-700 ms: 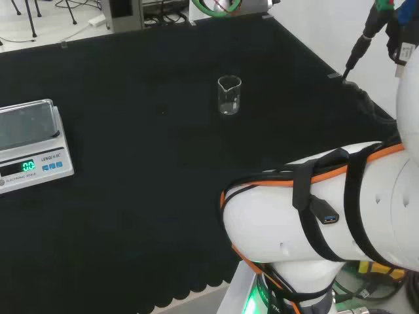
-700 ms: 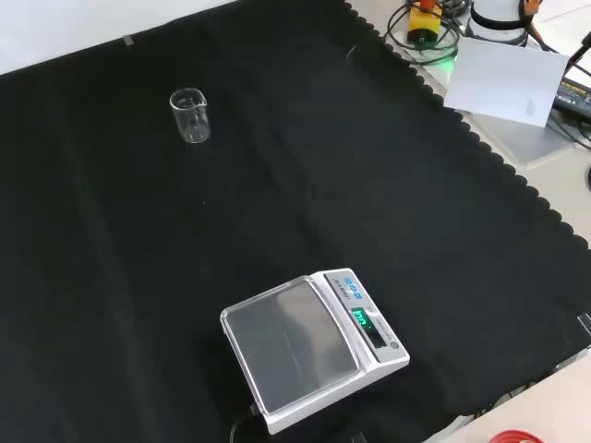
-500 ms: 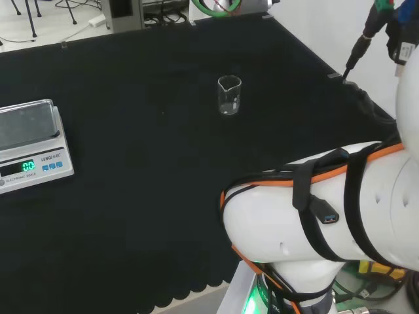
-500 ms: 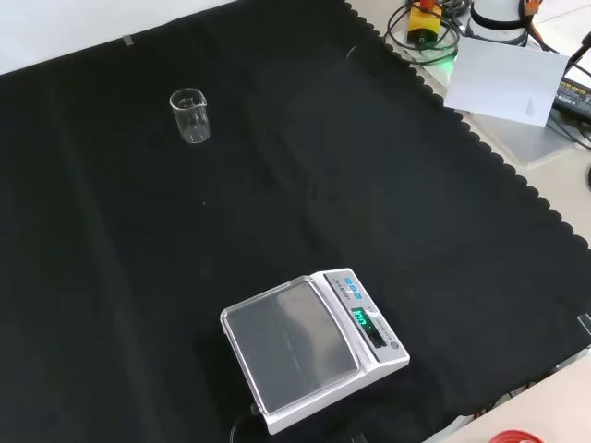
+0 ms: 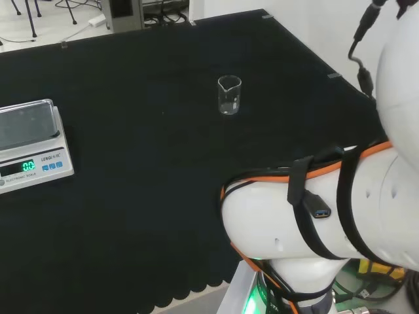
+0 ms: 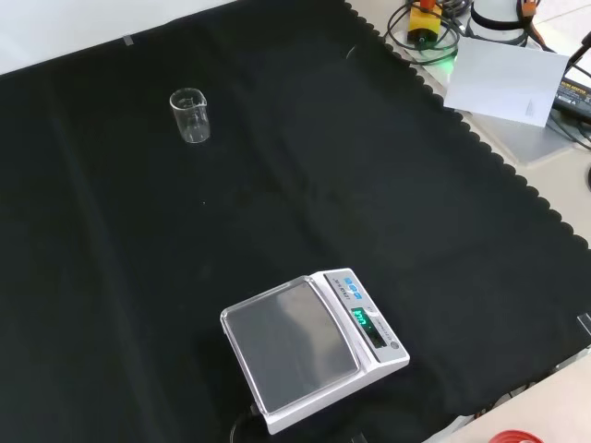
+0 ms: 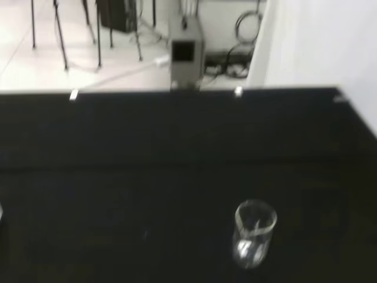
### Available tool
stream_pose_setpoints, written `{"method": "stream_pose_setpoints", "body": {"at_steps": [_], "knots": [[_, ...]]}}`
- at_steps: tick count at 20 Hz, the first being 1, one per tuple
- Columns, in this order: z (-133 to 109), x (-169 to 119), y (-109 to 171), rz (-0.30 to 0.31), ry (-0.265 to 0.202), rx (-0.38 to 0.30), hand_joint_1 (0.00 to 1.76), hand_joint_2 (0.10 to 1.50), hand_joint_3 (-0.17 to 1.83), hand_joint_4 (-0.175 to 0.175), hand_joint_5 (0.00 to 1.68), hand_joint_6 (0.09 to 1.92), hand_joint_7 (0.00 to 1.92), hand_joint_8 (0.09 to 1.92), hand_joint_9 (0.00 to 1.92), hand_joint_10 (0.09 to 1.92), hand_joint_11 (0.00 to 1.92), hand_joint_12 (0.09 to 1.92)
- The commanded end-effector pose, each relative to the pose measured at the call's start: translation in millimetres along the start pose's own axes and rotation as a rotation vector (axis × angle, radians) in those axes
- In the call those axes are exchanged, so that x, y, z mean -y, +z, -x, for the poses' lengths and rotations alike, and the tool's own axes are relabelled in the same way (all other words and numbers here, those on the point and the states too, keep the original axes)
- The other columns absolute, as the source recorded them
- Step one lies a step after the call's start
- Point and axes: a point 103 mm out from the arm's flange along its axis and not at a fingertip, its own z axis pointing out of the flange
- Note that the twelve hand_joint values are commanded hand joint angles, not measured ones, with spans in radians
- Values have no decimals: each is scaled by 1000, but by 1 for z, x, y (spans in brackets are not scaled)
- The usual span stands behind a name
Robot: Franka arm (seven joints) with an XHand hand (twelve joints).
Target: Pick up the beaker.
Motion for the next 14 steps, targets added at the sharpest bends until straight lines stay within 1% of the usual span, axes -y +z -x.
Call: {"method": "stream_pose_setpoints", "body": {"at_steps": [1, 3, 5, 6, 8, 10, 12, 14], "knots": [[80, -39, 117, -86, 114, 34, 506, 713, 48, 68, 116, 87, 71, 655, 146, 825, 0, 1466], [66, -54, 156, -144, 105, 26, 512, 713, 48, 68, 113, 87, 62, 651, 144, 825, 0, 1466], [59, -67, 187, -193, 98, 19, 516, 714, 48, 69, 110, 87, 51, 647, 142, 825, 0, 1465], [59, -72, 199, -205, 96, 9, 518, 715, 48, 69, 107, 87, 45, 645, 141, 825, 0, 1465], [64, -83, 218, -225, 88, -8, 521, 716, 47, 70, 102, 87, 31, 640, 138, 824, 0, 1464], [72, -91, 230, -233, 91, -19, 525, 717, 47, 70, 99, 87, 24, 638, 136, 824, 0, 1463], [79, -97, 240, -237, 97, -25, 528, 718, 47, 70, 98, 87, 21, 638, 135, 824, 0, 1463], [81, -99, 252, -257, 90, -25, 532, 719, 47, 70, 97, 87, 11, 634, 128, 822, 0, 1465]]}}
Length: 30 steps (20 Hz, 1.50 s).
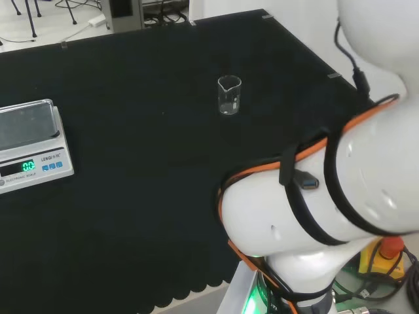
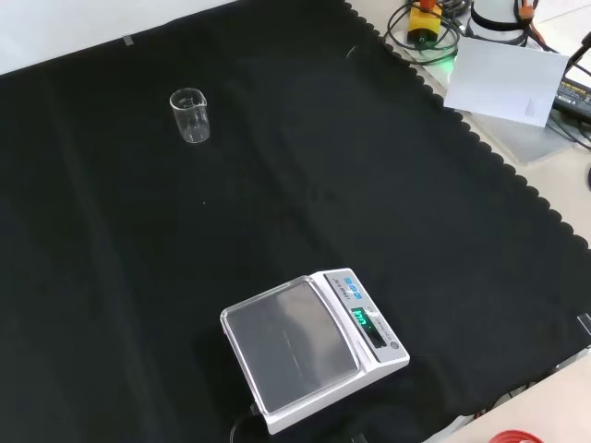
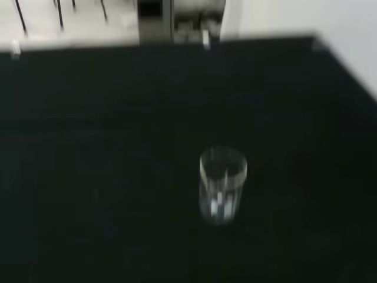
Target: Pick up the beaker.
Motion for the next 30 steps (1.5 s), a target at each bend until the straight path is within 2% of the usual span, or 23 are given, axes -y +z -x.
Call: {"method": "stream_pose_setpoints", "body": {"at_steps": [1, 4, 8, 11, 13, 20, 26, 30], "knots": [[35, -54, 128, -130, 20, -21, 533, 719, 46, 70, 95, 87, 6, 621, 123, 823, 0, 1465], [27, -56, 145, -157, -5, -7, 534, 719, 42, 75, 58, 87, 0, 503, 95, 830, 0, 1447], [25, -60, 157, -173, -7, -14, 527, 713, 34, 82, 5, 87, 0, 315, 66, 841, 0, 1419], [25, -62, 168, -123, -8, -20, 524, 711, 30, 85, 0, 87, 0, 230, 54, 845, 0, 1409], [27, -65, 182, -86, 9, -41, 523, 711, 28, 86, 0, 87, 3, 248, 55, 849, 0, 1407], [35, -97, 219, -2, 42, -1, 531, 720, 21, 81, 0, 87, 0, 426, 90, 856, 0, 1424], [36, -141, 252, -40, 49, -14, 534, 722, 20, 80, 0, 87, 0, 450, 92, 856, 0, 1417], [31, -160, 272, -81, 52, -26, 535, 723, 20, 80, 0, 87, 0, 456, 91, 855, 0, 1414]]}}
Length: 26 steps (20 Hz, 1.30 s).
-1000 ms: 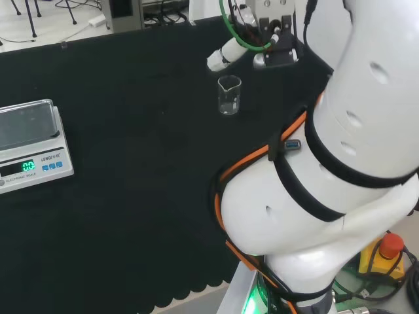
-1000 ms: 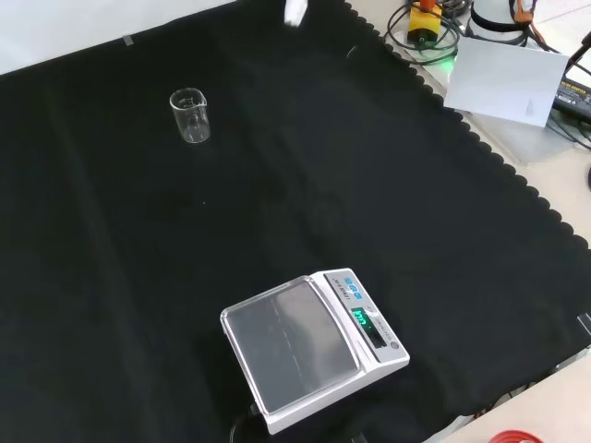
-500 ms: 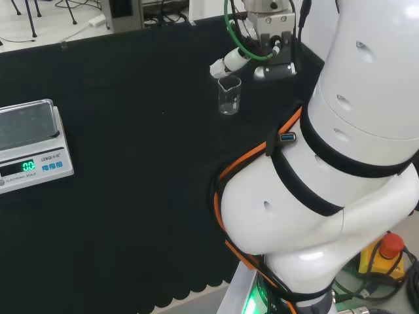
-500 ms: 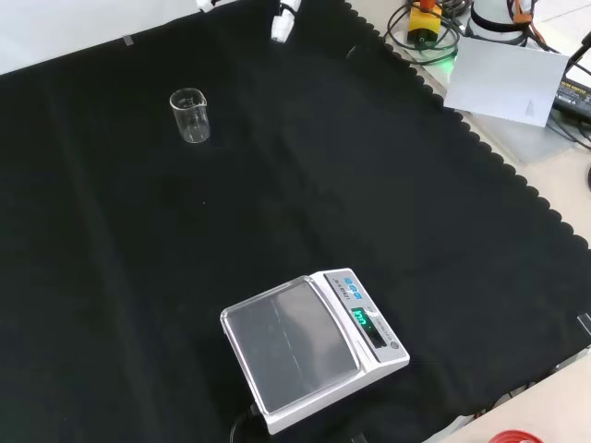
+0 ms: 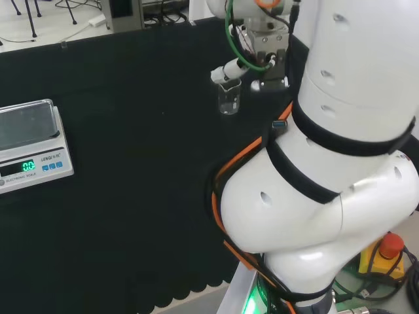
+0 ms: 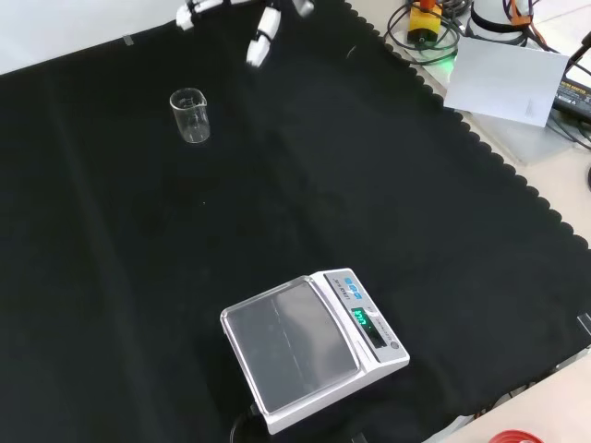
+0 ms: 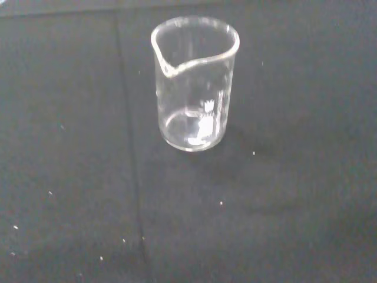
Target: Pick up the beaker.
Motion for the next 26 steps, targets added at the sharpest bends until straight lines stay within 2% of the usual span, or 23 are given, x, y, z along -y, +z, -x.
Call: {"method": "stream_pose_setpoints", "body": {"at_steps": [1, 6, 8, 12, 20, 26], "knots": [[-4, -50, 51, -68, 20, -26, 535, 723, 20, 80, 0, 87, 0, 457, 92, 855, 0, 1413], [-14, -66, 63, -84, 16, -21, 535, 724, 20, 79, 0, 87, 0, 462, 91, 855, 0, 1410], [-9, -71, 71, -76, 43, -51, 535, 725, 21, 79, 0, 87, 0, 463, 90, 855, 0, 1409], [1, -82, 77, -82, 71, -47, 533, 727, 21, 78, 0, 87, 0, 465, 89, 855, 0, 1406], [8, -95, 100, -153, 89, -4, 530, 728, 21, 78, 1, 87, 0, 471, 85, 856, 0, 1400], [0, -103, 124, -193, 97, -34, 539, 730, 18, 76, 11, 87, 15, 562, 88, 866, 0, 1396]]}}
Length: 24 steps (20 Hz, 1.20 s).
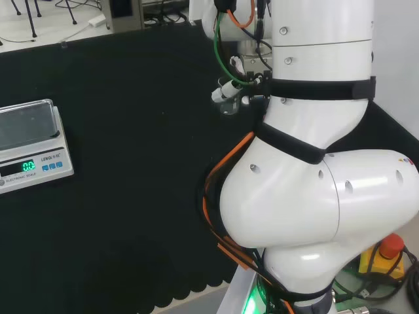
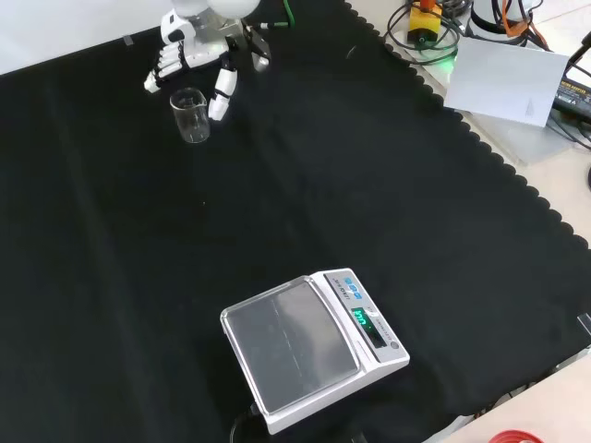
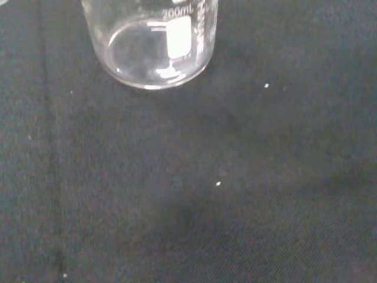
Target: Pick up the beaker.
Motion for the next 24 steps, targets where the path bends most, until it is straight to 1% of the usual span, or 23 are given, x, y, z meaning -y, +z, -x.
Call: {"method": "stream_pose_setpoints", "body": {"at_steps": [1, 4, 7, 8, 9, 10, 11, 12, 13, 14, 15, 17, 19, 21, 24], "knots": [[-7, -9, 23, -42, 15, -23, 541, 731, 18, 76, 14, 87, 19, 568, 91, 867, 0, 1397], [-9, -14, 32, -40, 21, -34, 564, 737, 20, 78, 43, 87, 62, 604, 135, 871, 0, 1420], [-12, -19, 39, 7, 57, -84, 620, 758, 29, 73, 153, 87, 229, 679, 264, 845, 0, 1505], [-12, -19, 41, 43, 71, -107, 644, 768, 34, 71, 216, 87, 312, 708, 328, 829, 0, 1544], [-15, -19, 44, 103, 92, -141, 686, 788, 45, 72, 347, 169, 471, 745, 467, 790, 70, 1554], [-16, -19, 45, 130, 100, -150, 727, 803, 58, 76, 452, 357, 624, 771, 627, 737, 161, 1537], [-17, -20, 46, 143, 104, -148, 760, 811, 71, 80, 528, 554, 755, 792, 774, 692, 258, 1503], [-17, -20, 47, 164, 112, -150, 790, 816, 81, 85, 595, 708, 860, 812, 902, 666, 349, 1460], [-17, -20, 48, 186, 121, -159, 819, 817, 92, 90, 661, 809, 948, 829, 1008, 650, 430, 1417], [-17, -20, 49, 202, 130, -169, 848, 818, 103, 99, 750, 864, 1046, 839, 1101, 641, 513, 1371], [-17, -20, 51, 222, 138, -179, 872, 818, 117, 106, 834, 879, 1132, 834, 1176, 630, 585, 1330], [-17, -19, 52, 240, 151, -193, 901, 812, 155, 116, 944, 862, 1251, 796, 1272, 598, 672, 1281], [-16, -19, 53, 248, 157, -199, 1006, 896, 180, 156, 1068, 811, 1310, 774, 1316, 577, 710, 1266], [-15, -19, 51, 256, 161, -205, 1051, 927, 182, 171, 1127, 768, 1338, 768, 1335, 571, 731, 1259], [-16, -18, 45, 262, 155, -207, 1067, 937, 181, 175, 1150, 747, 1354, 767, 1344, 570, 747, 1257]]}}
